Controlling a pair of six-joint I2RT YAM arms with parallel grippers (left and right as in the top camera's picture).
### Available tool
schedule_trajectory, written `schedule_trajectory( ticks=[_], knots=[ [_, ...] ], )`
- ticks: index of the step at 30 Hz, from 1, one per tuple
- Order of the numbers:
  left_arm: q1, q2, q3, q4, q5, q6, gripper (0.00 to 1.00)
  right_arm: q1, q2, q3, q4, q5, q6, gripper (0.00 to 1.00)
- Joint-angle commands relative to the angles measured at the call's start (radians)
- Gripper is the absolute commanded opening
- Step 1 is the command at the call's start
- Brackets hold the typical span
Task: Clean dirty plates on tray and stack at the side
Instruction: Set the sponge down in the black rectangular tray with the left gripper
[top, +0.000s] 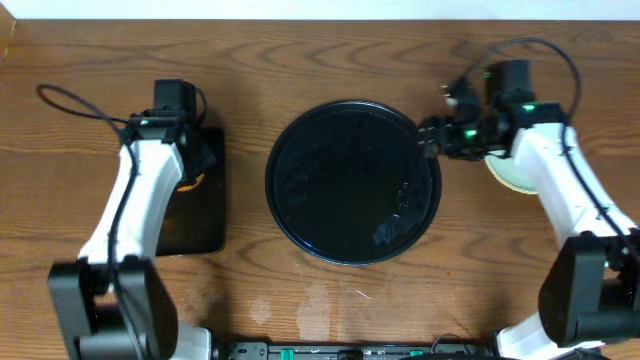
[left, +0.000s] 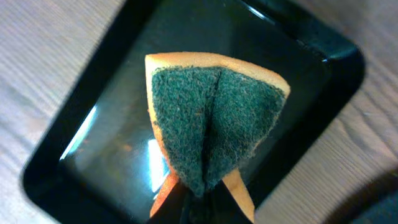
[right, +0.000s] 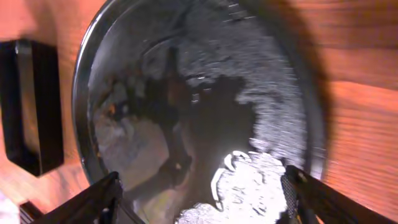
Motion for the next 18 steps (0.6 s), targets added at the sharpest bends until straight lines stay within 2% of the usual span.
schedule_trajectory(
  ticks=[1, 5, 11, 12, 14, 16, 18],
  knots=[
    [0.009, 0.066, -0.015, 0.007, -0.002, 0.014, 0.13, 0.074, -0.041, -0.003, 0.019, 0.061, 0.032, 0.82],
    [0.024, 0.113, -0.015, 0.012, 0.023, 0.014, 0.13, 0.122, -0.076, -0.003, 0.033, 0.072, 0.032, 0.86],
    [0.121, 0.140, -0.015, 0.064, 0.303, 0.065, 0.13, 0.136, -0.168, -0.003, 0.031, 0.072, 0.032, 0.89],
    [0.140, 0.140, -0.015, 0.065, 0.335, 0.066, 0.16, 0.136, -0.187, -0.003, 0.027, 0.072, 0.032, 0.90],
    [0.185, 0.141, -0.015, 0.061, 0.401, 0.072, 0.29, 0.136, -0.227, -0.003, 0.022, 0.072, 0.031, 0.92],
    [0.225, 0.141, -0.015, 0.060, 0.476, 0.100, 0.31, 0.136, -0.267, -0.003, 0.019, 0.072, 0.027, 0.93],
    [0.259, 0.142, -0.016, 0.060, 0.559, 0.129, 0.40, 0.136, -0.303, -0.003, 0.018, 0.072, 0.027, 0.95]
  ],
)
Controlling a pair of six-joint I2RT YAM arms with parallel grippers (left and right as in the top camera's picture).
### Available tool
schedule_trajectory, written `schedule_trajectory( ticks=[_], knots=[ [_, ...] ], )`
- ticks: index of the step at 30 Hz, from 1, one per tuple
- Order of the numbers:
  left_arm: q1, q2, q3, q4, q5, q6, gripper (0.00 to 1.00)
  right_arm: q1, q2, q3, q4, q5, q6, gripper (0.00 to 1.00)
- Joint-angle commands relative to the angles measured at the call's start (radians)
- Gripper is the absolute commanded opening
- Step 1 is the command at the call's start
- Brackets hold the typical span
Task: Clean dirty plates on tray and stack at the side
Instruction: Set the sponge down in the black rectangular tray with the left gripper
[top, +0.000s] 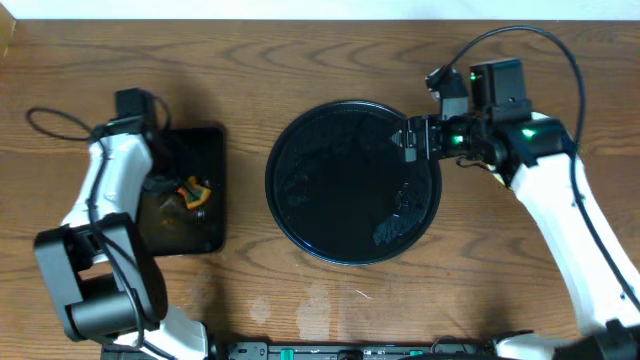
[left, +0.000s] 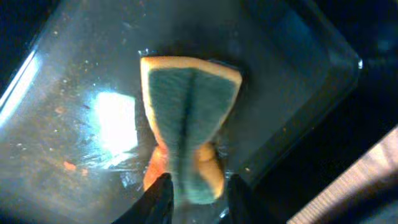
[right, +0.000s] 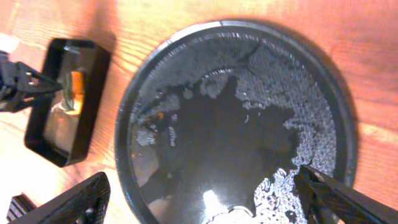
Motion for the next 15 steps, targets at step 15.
schedule_trajectory(
  ticks=[15],
  knots=[
    [0.076, -0.108, 0.039, -0.108, 0.290, 0.226, 0.57, 0.003, -0.332, -0.003, -0.076, 0.088, 0.004, 0.99]
  ],
)
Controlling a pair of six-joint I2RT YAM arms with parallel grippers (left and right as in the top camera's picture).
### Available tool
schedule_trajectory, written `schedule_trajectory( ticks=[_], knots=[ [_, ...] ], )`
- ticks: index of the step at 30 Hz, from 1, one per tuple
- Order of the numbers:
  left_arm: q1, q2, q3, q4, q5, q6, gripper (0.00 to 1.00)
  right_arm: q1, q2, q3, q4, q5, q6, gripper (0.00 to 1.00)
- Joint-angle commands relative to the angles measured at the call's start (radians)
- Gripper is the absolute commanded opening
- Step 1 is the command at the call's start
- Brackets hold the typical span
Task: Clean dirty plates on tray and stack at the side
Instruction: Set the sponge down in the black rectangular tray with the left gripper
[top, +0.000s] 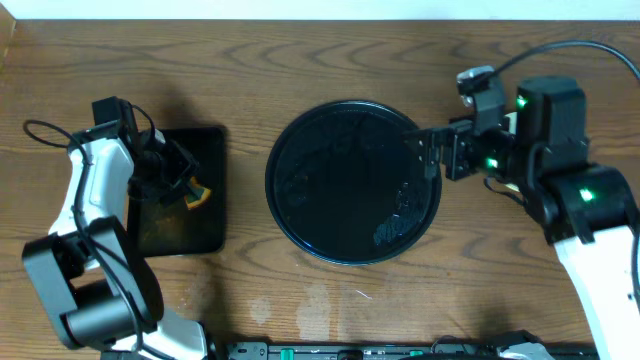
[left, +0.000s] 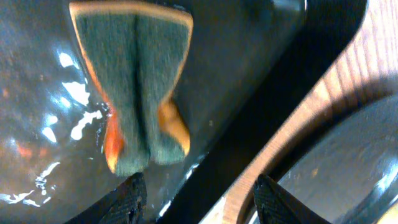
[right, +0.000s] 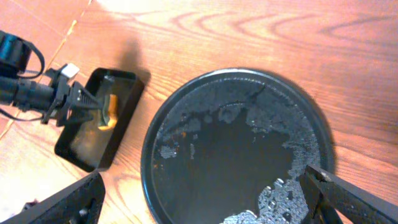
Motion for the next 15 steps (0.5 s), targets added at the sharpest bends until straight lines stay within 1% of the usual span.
schedule_trajectory(
  ticks=[1, 5, 8, 9, 10, 15],
  knots=[
    [0.000, -0.121, 0.039, -0.021, 0.026, 0.069, 0.57, 0.003, -0.068, -0.003, -0.049, 0.095, 0.007, 0.99],
    [0.000, -0.286, 0.039, -0.048, 0.027, 0.088, 0.57, 0.003, -0.132, -0.003, -0.157, 0.167, 0.007, 0.99],
    [0.000, -0.418, 0.039, -0.062, 0.026, 0.086, 0.58, 0.003, -0.179, -0.004, -0.222, 0.175, -0.004, 0.99],
    [0.000, -0.455, 0.039, -0.065, 0.026, 0.086, 0.65, 0.003, -0.193, -0.005, -0.235, 0.181, -0.004, 0.99],
    [0.000, -0.483, 0.039, -0.064, 0.026, 0.086, 0.74, 0.003, -0.205, -0.006, -0.246, 0.190, -0.003, 0.99],
    [0.000, -0.591, 0.039, -0.064, 0.023, 0.086, 0.77, 0.003, -0.239, -0.018, -0.250, 0.236, -0.004, 0.99]
  ],
)
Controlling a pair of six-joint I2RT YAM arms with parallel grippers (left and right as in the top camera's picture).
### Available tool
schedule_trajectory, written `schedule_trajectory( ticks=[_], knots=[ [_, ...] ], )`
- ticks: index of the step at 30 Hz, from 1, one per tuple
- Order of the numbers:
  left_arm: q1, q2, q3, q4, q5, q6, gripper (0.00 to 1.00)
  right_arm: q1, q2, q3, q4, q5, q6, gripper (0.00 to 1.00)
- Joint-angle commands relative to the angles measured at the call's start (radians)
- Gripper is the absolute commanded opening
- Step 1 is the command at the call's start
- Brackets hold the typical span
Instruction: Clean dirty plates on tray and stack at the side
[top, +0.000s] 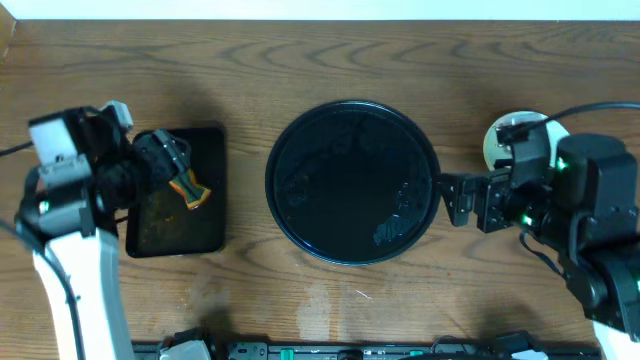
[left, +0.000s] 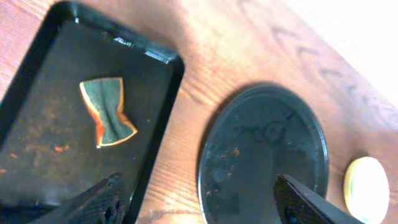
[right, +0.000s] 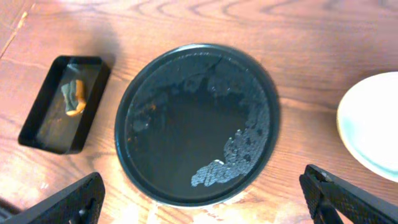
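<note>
The round black tray (top: 352, 180) lies mid-table, wet, with patches of foam on its right side (right: 249, 140); no plate rests on it. A white plate (right: 373, 124) sits on the table right of it, partly under my right arm in the overhead view (top: 503, 135). The green-and-orange sponge (left: 109, 121) lies loose in the small black rectangular tray (top: 205, 140). My left gripper (left: 205, 205) hangs open high above the table, between the two trays. My right gripper (right: 205, 199) is open and empty, high over the table in front of the round tray.
The left arm's wrist (top: 165, 155) hangs over the small tray's far end. Bare brown wood surrounds both trays. The table's far edge meets a pale wall at the top of the overhead view.
My left gripper was low and open right beside the sponge; now it is high above the table, and the sponge stays in the small tray. My right gripper stands higher and farther back, and the white plate shows.
My left gripper first held the pinched sponge over the small tray. Then the sponge was down in the tray between the fingers, then free beside the open fingers. My right gripper stayed open by the round tray's right rim and now stands well back.
</note>
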Motion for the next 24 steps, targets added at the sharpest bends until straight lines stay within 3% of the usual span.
schedule_trajectory(
  ticks=[1, 16, 24],
  knots=[
    [0.000, -0.033, 0.013, -0.003, 0.003, 0.012, 0.78, 0.003, -0.010, -0.017, 0.000, 0.060, -0.004, 0.99],
    [0.000, -0.046, 0.013, -0.004, 0.003, 0.013, 0.79, 0.003, 0.003, -0.018, -0.026, -0.025, 0.027, 0.99],
    [0.000, -0.046, 0.013, -0.004, 0.003, 0.013, 0.79, 0.003, 0.005, -0.018, -0.123, -0.025, 0.027, 0.99]
  ],
)
